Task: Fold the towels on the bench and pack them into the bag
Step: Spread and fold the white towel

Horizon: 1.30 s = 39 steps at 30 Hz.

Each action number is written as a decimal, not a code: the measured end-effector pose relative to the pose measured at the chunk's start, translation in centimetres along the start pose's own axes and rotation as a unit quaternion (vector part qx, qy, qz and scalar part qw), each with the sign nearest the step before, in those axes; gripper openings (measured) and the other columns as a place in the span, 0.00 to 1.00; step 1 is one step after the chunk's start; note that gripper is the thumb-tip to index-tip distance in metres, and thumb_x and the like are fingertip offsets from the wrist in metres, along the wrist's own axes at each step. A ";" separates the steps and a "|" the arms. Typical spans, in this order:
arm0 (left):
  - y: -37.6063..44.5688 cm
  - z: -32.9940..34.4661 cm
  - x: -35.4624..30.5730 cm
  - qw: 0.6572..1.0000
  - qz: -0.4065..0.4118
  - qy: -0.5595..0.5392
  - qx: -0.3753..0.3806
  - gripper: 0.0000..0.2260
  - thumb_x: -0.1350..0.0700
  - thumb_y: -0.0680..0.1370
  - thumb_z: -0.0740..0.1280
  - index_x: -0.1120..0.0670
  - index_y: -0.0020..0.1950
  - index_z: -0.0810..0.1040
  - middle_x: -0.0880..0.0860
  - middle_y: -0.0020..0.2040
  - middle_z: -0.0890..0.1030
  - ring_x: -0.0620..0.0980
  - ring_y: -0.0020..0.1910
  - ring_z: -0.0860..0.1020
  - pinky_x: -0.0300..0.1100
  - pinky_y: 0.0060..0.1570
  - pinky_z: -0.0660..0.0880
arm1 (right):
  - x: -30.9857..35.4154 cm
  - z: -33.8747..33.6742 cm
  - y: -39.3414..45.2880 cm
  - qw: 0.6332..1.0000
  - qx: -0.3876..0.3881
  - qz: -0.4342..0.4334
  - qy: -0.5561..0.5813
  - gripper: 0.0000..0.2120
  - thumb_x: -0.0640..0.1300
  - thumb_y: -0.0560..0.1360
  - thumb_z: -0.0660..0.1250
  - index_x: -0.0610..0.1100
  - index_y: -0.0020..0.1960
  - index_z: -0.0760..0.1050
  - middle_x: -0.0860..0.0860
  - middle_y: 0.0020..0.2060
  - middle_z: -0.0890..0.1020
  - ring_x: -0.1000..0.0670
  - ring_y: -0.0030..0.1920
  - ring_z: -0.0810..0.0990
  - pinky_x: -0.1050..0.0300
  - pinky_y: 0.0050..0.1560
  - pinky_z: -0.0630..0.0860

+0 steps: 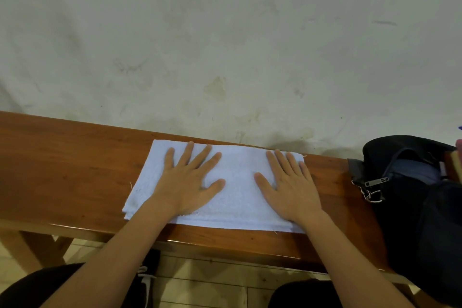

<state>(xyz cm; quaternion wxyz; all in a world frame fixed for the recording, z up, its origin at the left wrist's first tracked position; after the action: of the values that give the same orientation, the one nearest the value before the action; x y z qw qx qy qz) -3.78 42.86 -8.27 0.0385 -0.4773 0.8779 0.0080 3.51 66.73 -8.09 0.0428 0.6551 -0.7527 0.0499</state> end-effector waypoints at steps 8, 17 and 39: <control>-1.4 0.1 0.2 0.997 0.047 -0.059 -0.029 0.40 0.26 0.70 0.28 0.40 0.79 0.45 0.41 0.80 0.42 0.42 0.78 0.36 0.53 0.77 0.35 | 0.5 0.2 -1.1 1.000 -0.006 0.021 -0.006 0.43 0.73 0.68 0.25 0.57 0.80 0.35 0.52 0.81 0.40 0.47 0.80 0.37 0.42 0.78 0.38; -1.2 -0.3 -1.4 0.995 0.057 -0.073 -0.027 0.37 0.28 0.73 0.34 0.42 0.80 0.44 0.44 0.81 0.44 0.44 0.79 0.40 0.53 0.77 0.39 | 6.0 0.2 -0.1 0.998 -0.025 -0.043 0.033 0.42 0.71 0.68 0.22 0.56 0.79 0.33 0.56 0.80 0.41 0.53 0.79 0.36 0.45 0.76 0.30; -2.7 -2.5 4.8 0.968 -0.204 -0.148 -0.006 0.38 0.32 0.78 0.51 0.51 0.81 0.47 0.54 0.81 0.48 0.55 0.80 0.46 0.53 0.76 0.49 | 4.4 0.6 -0.4 0.996 0.028 -0.085 -0.008 0.45 0.77 0.68 0.28 0.56 0.80 0.34 0.57 0.79 0.36 0.53 0.78 0.33 0.43 0.78 0.36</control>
<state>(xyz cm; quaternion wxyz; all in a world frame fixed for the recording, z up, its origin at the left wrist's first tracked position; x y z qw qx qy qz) -4.23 37.24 -6.04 0.1661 -0.6401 0.7462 0.0759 3.28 62.31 -8.08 0.0224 0.7181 -0.6929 0.0620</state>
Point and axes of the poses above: each hand's wrist, its own y-axis towards the middle knuckle, its own z-axis out of the palm, x = y × z, the point moved 2 cm from there along y, towards the middle knuckle
